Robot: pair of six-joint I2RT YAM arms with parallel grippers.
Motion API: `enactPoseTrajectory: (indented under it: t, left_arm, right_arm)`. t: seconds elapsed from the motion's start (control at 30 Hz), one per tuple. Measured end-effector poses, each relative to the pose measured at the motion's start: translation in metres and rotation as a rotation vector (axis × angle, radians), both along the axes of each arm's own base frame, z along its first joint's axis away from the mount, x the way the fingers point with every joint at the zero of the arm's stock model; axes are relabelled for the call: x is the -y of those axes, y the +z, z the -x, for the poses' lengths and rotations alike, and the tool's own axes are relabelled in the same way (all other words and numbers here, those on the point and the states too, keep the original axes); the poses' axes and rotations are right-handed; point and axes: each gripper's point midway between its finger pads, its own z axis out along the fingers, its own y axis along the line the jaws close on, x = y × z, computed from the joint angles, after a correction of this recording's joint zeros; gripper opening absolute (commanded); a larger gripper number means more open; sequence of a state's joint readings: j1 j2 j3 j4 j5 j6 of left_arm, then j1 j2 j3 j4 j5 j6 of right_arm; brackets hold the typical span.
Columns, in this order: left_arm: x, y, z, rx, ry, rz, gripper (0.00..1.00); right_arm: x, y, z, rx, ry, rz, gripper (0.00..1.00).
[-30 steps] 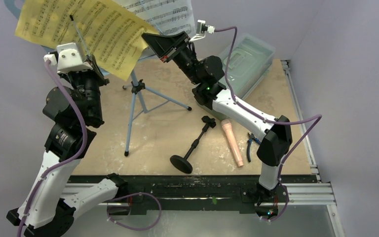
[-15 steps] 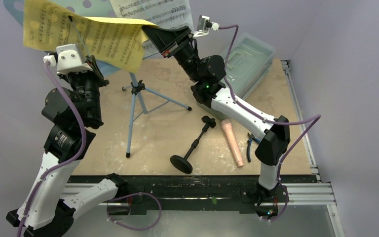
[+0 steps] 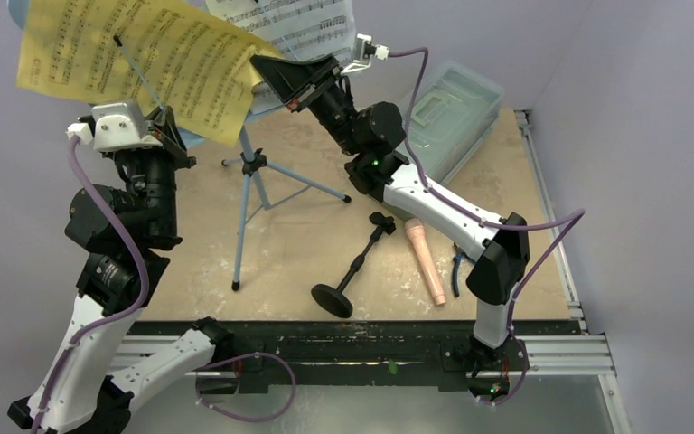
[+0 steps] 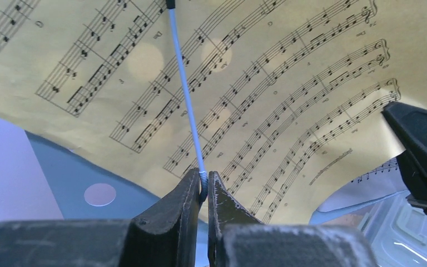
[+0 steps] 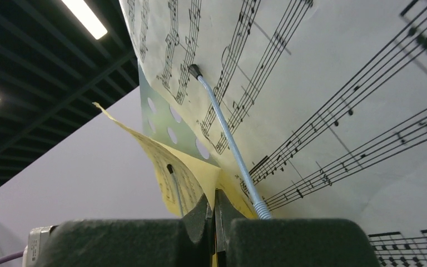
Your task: Set up the instrument practice props
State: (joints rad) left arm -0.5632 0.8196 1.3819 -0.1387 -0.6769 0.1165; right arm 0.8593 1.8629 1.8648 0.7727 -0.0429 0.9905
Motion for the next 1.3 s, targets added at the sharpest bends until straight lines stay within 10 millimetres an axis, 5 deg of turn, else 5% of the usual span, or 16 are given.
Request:
enactPoseTrajectory:
  t: [0.27, 0.9, 1.3]
  left_arm:
    - [0.001, 0.001, 0.004, 0.053, -0.014, -0.008, 0.00]
    - [0.005, 0.004, 0.008, 0.111, -0.037, -0.050, 0.00]
    - [0.005, 0.002, 0.010, 0.121, -0.045, -0.072, 0.00]
  right_arm:
    - [-0.011, -0.003, 0.011, -0.013, 0.027, 0.009, 0.00]
    - [-0.028, -0.027, -0.007, -0.161, 0.066, -0.079, 0.00]
    - [-0.019, -0.019, -0.002, -0.162, 0.060, -0.169, 0.00]
